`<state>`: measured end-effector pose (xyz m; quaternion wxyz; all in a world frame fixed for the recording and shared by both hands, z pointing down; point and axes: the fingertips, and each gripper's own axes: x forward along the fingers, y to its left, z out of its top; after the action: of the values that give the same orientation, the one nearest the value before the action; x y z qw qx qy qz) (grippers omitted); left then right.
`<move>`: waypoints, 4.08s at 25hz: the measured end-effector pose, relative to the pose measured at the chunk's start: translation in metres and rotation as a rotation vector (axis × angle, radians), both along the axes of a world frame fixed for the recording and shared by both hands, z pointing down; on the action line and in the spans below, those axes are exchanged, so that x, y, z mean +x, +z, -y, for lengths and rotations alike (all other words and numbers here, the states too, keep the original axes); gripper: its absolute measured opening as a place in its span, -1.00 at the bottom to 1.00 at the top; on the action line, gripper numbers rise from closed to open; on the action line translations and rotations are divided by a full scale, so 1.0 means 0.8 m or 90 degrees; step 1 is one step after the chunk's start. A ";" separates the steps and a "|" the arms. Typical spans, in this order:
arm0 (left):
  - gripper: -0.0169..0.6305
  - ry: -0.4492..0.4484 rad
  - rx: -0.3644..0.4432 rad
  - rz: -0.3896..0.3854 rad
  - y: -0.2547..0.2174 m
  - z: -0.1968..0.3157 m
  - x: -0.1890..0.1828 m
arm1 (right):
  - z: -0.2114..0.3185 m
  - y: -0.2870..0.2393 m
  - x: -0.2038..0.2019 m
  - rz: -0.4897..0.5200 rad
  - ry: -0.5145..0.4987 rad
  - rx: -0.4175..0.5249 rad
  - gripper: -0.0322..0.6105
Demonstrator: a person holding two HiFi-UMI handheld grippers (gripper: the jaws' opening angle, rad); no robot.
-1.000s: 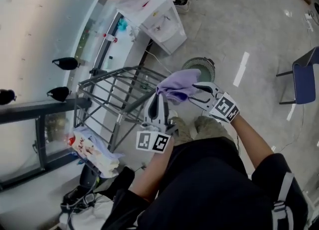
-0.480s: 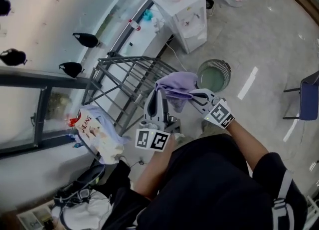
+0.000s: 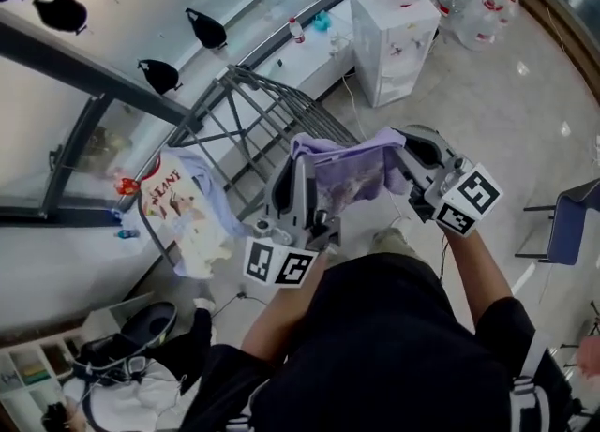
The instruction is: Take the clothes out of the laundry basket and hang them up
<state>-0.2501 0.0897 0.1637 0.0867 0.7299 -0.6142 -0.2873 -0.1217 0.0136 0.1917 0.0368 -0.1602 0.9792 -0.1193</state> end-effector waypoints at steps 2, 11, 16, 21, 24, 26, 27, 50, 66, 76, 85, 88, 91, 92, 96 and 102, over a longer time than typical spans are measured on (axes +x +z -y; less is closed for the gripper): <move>-0.88 -0.023 0.037 0.007 -0.032 -0.021 -0.021 | -0.016 -0.042 -0.023 0.003 -0.007 0.042 -0.86; -0.83 -0.037 0.138 0.200 -0.113 -0.121 -0.067 | -0.090 -0.209 -0.114 0.024 -0.009 0.241 -0.87; -0.58 -0.038 0.107 0.201 -0.082 -0.181 -0.111 | -0.111 -0.243 -0.153 0.034 -0.027 0.264 -0.87; -0.22 0.073 0.054 0.228 -0.049 -0.197 -0.101 | -0.126 -0.236 -0.175 0.027 -0.044 0.233 -0.87; -0.21 0.152 0.017 0.252 -0.019 -0.203 -0.060 | -0.138 -0.222 -0.198 -0.001 -0.043 0.235 -0.87; -0.21 0.182 -0.021 0.249 0.007 -0.196 -0.026 | -0.145 -0.215 -0.207 -0.012 -0.041 0.233 -0.87; -0.22 0.187 -0.036 0.241 0.017 -0.188 -0.010 | -0.147 -0.213 -0.210 -0.014 -0.037 0.231 -0.87; -0.91 -0.050 -0.084 0.270 0.025 -0.214 -0.170 | -0.149 -0.181 -0.214 -0.055 0.017 0.234 -0.87; -0.91 -0.203 0.090 0.386 -0.197 -0.243 -0.264 | -0.148 -0.291 -0.245 0.058 0.037 0.338 -0.87; -0.91 -0.298 -0.097 0.440 -0.097 -0.141 -0.411 | -0.039 -0.162 -0.402 -0.085 -0.058 0.305 -0.87; -0.91 -0.310 -0.365 0.341 0.133 -0.005 -0.598 | 0.098 0.082 -0.596 -0.271 -0.161 0.231 -0.87; -0.91 -0.303 -0.432 0.328 0.199 0.032 -0.638 | 0.141 0.151 -0.644 -0.308 -0.184 0.197 -0.87; -0.91 -0.293 -0.482 0.301 0.249 0.056 -0.674 | 0.175 0.223 -0.689 -0.344 -0.203 0.163 -0.87; -0.91 -0.292 -0.500 0.292 0.265 0.064 -0.684 | 0.184 0.247 -0.703 -0.357 -0.210 0.156 -0.87; -0.91 -0.277 -0.598 0.250 0.349 0.078 -0.715 | 0.203 0.343 -0.739 -0.417 -0.232 0.114 -0.87; -0.91 -0.247 -0.698 0.217 0.450 0.093 -0.753 | 0.211 0.426 -0.770 -0.503 -0.249 0.099 -0.87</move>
<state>-0.8522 0.0155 0.5239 0.2964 0.4896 -0.7996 0.1816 -0.7373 -0.1555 0.5324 -0.3512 -0.0021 0.9361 0.0198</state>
